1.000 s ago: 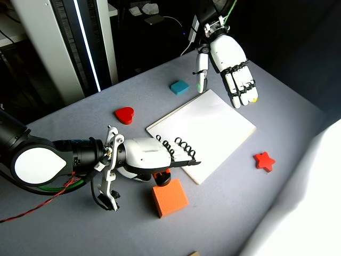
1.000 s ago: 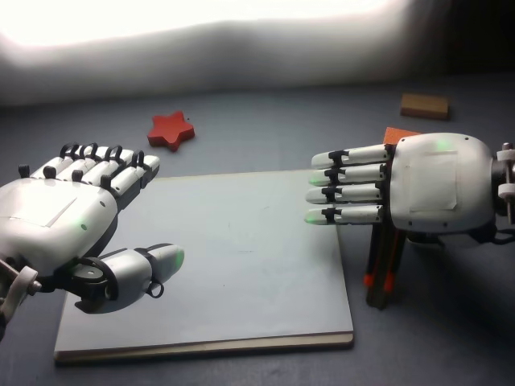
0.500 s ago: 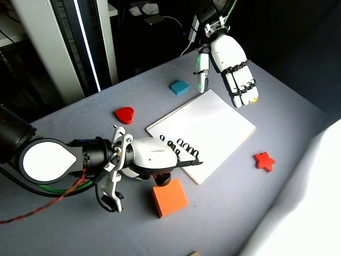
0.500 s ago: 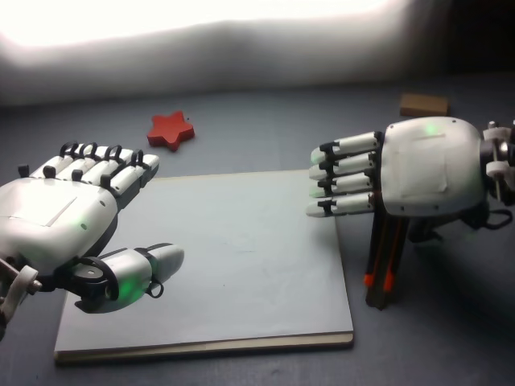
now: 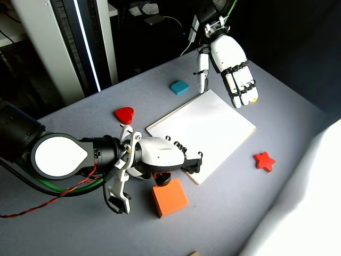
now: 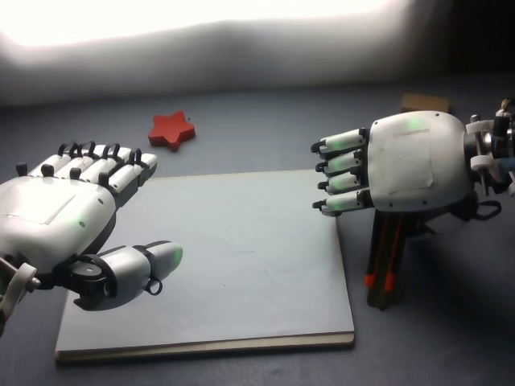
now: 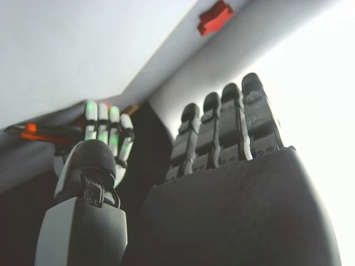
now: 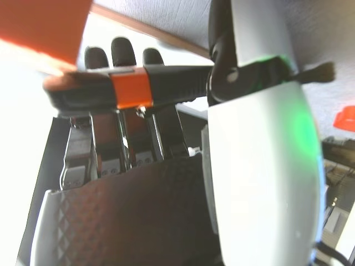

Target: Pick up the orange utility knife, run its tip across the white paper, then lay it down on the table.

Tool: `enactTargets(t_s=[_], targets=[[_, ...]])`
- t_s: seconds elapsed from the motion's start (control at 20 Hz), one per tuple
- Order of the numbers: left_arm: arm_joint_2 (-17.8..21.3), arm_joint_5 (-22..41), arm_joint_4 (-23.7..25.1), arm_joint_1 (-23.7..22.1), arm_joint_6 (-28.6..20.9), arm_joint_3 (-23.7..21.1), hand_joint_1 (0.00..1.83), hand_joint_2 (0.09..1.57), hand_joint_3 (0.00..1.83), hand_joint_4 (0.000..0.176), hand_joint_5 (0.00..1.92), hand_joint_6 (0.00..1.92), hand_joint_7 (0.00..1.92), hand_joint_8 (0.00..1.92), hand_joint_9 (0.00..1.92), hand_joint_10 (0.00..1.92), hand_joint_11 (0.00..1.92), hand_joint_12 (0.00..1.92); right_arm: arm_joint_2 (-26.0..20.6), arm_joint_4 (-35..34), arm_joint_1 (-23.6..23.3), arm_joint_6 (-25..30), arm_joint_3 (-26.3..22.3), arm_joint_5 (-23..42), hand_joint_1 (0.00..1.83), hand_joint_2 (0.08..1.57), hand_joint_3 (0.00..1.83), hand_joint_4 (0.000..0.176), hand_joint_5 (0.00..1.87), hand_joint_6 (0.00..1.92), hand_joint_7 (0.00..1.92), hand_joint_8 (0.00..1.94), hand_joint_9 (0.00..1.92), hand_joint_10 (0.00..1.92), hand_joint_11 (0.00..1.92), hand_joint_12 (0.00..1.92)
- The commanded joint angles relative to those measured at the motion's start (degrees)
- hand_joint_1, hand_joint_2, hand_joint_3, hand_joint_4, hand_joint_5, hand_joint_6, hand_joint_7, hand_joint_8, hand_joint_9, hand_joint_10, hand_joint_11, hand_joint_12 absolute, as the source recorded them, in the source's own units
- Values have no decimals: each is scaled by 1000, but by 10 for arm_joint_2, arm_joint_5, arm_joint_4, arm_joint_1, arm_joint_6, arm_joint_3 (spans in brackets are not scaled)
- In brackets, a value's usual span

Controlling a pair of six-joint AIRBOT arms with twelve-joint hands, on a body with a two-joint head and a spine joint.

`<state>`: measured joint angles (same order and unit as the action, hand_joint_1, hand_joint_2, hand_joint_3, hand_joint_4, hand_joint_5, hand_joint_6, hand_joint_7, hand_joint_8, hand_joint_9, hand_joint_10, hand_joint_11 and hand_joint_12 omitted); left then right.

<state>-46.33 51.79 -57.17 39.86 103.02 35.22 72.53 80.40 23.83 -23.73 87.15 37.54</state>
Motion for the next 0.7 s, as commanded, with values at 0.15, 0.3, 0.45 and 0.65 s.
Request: enactTargets(t_s=[0.15,0.3,0.45,0.65], targets=[[-1,48,29,-4,0,3,156,1294,0,39,22,1,11,2,0,0,0,159,-2,-22,-12,-2,0,28,1038,929,0,0,184,1075,343,997,250,1141,0,1350],[-1,48,29,-4,0,3,148,1295,0,40,20,1,26,2,13,3,0,196,-3,-20,-12,-3,-1,35,1082,922,0,0,321,1231,365,1118,261,1278,0,1485],[-1,48,29,-4,0,3,159,1292,0,37,27,3,39,3,28,6,0,233,-6,-19,-4,-5,-9,35,1064,944,3,0,323,1173,356,1100,238,1287,0,1487],[-1,48,29,-4,0,3,172,1289,0,40,43,4,59,3,41,5,0,273,-14,-19,11,-5,-22,31,1044,950,0,0,252,1281,322,1142,237,1302,0,1506]])
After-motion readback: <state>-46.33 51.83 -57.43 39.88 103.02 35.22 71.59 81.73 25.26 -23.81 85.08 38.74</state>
